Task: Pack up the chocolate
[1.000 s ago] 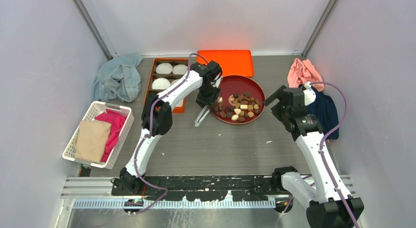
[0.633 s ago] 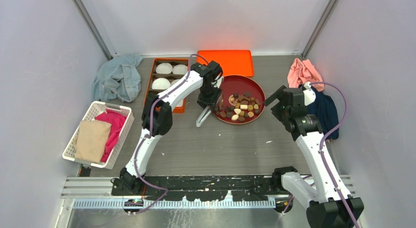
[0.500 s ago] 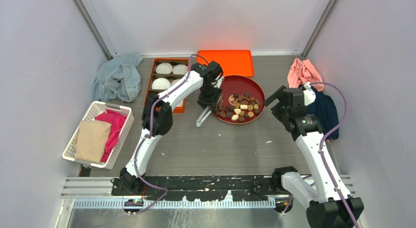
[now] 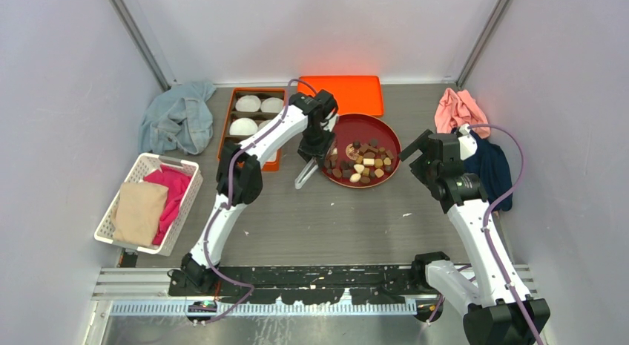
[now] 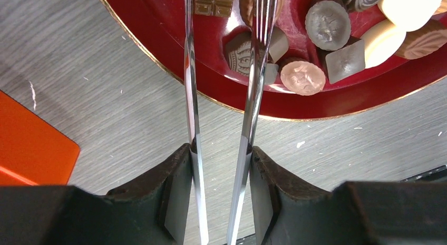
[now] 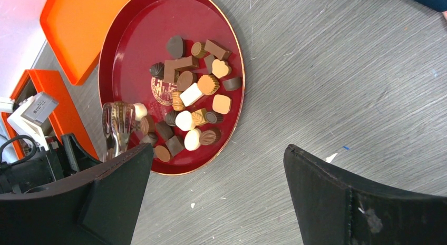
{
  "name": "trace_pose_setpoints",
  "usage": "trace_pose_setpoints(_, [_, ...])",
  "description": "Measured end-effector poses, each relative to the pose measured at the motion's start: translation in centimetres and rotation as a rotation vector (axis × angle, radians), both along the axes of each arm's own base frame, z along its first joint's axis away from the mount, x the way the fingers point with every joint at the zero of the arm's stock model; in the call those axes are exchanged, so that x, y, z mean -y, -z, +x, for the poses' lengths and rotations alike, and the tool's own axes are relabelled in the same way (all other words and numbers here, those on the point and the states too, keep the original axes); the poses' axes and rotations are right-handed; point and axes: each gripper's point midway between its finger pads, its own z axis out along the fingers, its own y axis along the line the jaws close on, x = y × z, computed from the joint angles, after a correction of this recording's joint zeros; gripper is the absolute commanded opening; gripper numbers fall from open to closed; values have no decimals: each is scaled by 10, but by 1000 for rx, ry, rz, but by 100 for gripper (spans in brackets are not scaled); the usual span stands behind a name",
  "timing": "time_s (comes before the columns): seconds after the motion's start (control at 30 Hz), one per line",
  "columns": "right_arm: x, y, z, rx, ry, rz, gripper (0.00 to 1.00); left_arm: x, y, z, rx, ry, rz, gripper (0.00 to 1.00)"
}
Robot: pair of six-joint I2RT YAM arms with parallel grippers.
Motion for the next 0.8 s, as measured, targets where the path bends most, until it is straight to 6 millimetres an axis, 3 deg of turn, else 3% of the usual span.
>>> trace_pose_setpoints(0.8, [0, 0, 0, 0, -2, 2, 99, 2, 2, -6, -25, 56, -1, 38])
